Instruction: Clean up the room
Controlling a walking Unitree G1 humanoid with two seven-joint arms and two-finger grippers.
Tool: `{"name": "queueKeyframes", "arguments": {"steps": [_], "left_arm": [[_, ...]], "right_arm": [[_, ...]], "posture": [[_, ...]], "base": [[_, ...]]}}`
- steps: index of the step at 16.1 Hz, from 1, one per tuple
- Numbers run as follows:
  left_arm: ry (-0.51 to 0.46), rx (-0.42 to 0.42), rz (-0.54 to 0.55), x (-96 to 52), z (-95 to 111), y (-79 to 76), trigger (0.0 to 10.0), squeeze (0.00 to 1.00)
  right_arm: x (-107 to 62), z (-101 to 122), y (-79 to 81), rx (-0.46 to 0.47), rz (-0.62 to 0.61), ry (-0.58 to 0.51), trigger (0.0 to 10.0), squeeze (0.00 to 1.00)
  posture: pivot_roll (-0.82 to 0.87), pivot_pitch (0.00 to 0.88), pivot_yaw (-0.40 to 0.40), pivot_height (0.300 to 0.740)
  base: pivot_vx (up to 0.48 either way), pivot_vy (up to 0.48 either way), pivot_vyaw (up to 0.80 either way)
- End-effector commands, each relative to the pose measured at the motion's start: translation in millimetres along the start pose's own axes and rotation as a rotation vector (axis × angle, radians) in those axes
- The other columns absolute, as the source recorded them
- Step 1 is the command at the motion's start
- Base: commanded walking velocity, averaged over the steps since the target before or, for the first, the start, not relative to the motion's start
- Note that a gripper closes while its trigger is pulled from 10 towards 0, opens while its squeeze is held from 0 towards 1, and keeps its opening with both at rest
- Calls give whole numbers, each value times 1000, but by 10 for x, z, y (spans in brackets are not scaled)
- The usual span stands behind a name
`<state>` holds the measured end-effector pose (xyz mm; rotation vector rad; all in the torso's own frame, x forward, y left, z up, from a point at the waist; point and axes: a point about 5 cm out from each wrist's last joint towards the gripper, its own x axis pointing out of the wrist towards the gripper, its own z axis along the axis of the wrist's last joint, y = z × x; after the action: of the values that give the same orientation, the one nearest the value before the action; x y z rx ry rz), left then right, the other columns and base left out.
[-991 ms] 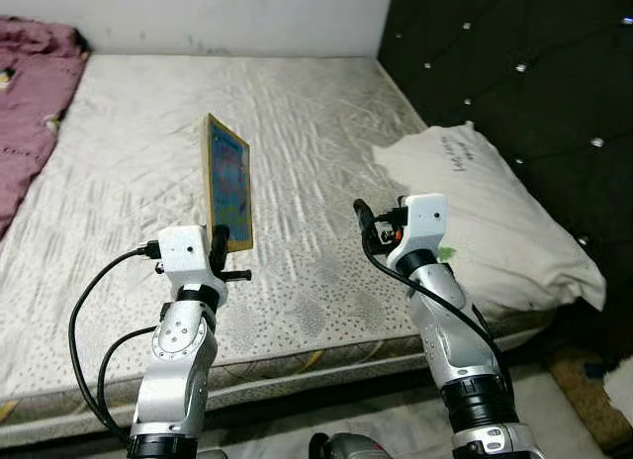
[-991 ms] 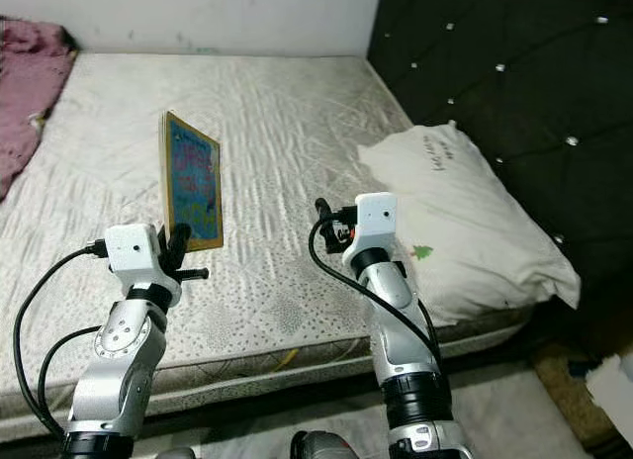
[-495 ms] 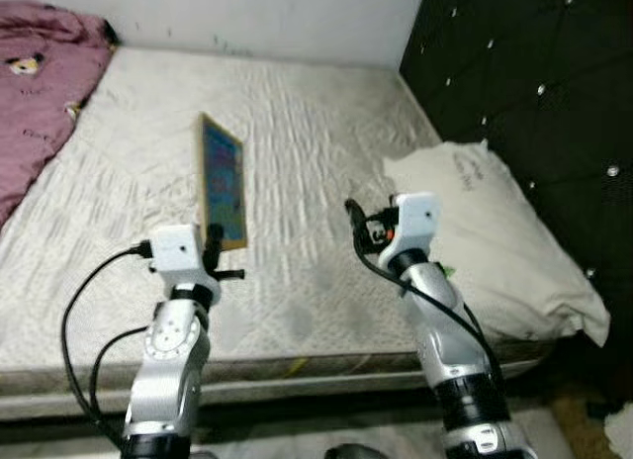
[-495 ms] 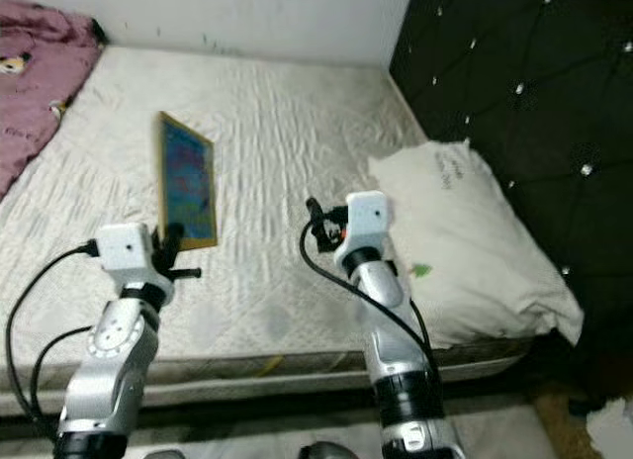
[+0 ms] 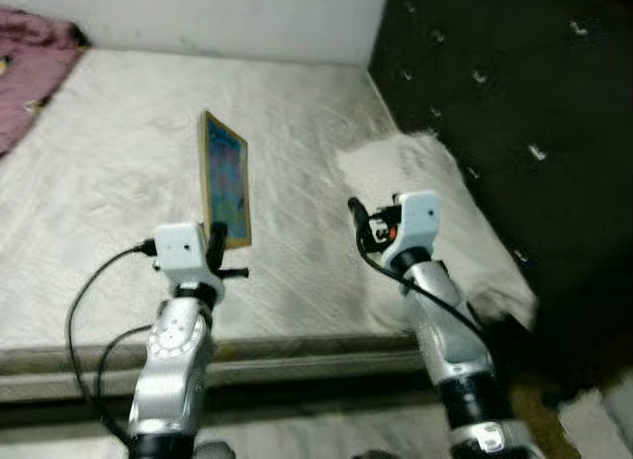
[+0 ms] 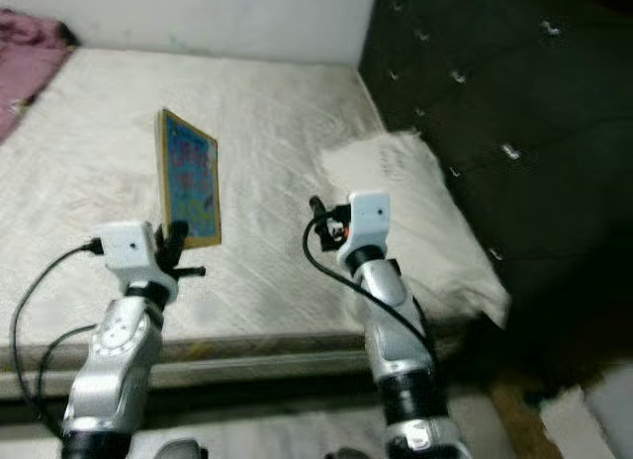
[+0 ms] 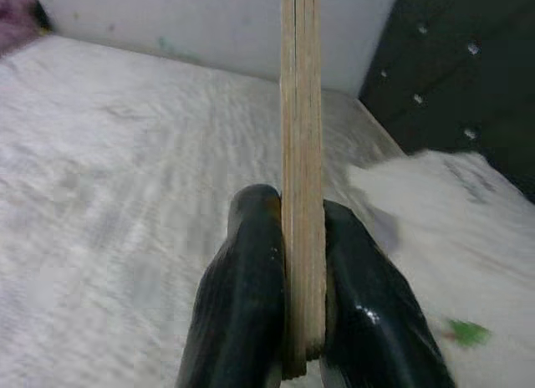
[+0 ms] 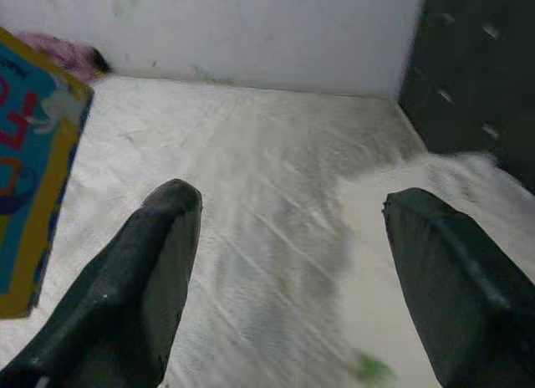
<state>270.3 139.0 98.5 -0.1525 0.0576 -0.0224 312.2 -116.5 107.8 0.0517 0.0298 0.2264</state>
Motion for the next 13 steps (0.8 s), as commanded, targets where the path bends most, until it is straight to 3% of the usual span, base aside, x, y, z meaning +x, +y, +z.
{"name": "queueKeyframes", "arguments": {"steps": [1, 13], "left_arm": [[-51, 1, -32, 31, 110, -73, 10000, 0], [-88, -20, -38, 30, 139, -69, 10000, 0]], "right_arm": [[25, 65, -37, -8, -15, -19, 10000, 0], [28, 59, -29, -12, -9, -21, 10000, 0]], "posture": [[86, 0, -71, 740], [84, 0, -69, 740]], "base": [[0, -405, 0], [0, -30, 0]]}}
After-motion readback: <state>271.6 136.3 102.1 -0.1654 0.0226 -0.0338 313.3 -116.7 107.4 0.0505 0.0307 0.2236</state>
